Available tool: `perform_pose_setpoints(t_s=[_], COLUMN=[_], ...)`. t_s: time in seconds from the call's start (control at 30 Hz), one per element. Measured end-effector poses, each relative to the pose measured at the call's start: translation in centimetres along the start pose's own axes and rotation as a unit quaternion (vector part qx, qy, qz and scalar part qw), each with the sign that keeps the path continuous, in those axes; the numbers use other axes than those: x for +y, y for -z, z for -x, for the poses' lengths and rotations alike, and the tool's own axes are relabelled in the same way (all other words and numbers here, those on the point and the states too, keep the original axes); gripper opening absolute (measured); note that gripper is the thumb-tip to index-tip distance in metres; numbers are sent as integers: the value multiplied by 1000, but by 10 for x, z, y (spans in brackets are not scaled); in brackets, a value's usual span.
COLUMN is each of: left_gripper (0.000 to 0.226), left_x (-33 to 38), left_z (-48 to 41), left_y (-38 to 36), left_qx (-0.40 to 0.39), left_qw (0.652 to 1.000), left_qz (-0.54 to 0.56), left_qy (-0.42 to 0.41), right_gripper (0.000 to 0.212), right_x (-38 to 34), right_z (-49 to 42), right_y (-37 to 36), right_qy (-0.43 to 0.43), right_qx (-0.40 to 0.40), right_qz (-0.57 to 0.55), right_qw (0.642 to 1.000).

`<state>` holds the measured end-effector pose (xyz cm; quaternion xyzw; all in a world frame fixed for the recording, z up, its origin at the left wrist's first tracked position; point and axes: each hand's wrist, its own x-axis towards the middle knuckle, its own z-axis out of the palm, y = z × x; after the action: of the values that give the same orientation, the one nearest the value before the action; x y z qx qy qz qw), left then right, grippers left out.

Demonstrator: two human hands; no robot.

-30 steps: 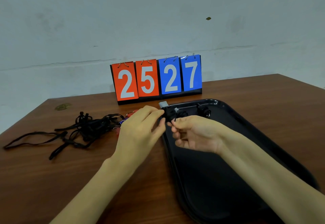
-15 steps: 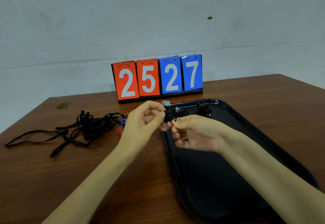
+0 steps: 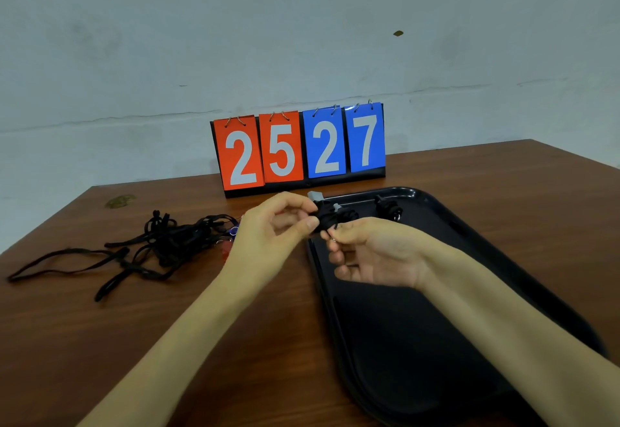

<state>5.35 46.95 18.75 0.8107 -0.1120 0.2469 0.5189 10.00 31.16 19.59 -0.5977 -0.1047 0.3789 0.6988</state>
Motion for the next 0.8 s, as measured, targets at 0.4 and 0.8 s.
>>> perform_pose_setpoints(t_s=[0.4, 0.8], left_gripper=[11, 5], left_x=[-6, -3], left_z=[-4, -9], left_y=[3, 13], left_qx=[-77, -105], left_qw=[997, 992], left_qz=[-22, -67], left_qy=[13, -10], right_gripper=[23, 25], right_x=[2, 0], right_z=[-1, 1], right_y=[-2, 0], right_qy=[-27, -46], right_qx=[-8, -33], right_qz=[-24, -43], right_qw=[999, 997])
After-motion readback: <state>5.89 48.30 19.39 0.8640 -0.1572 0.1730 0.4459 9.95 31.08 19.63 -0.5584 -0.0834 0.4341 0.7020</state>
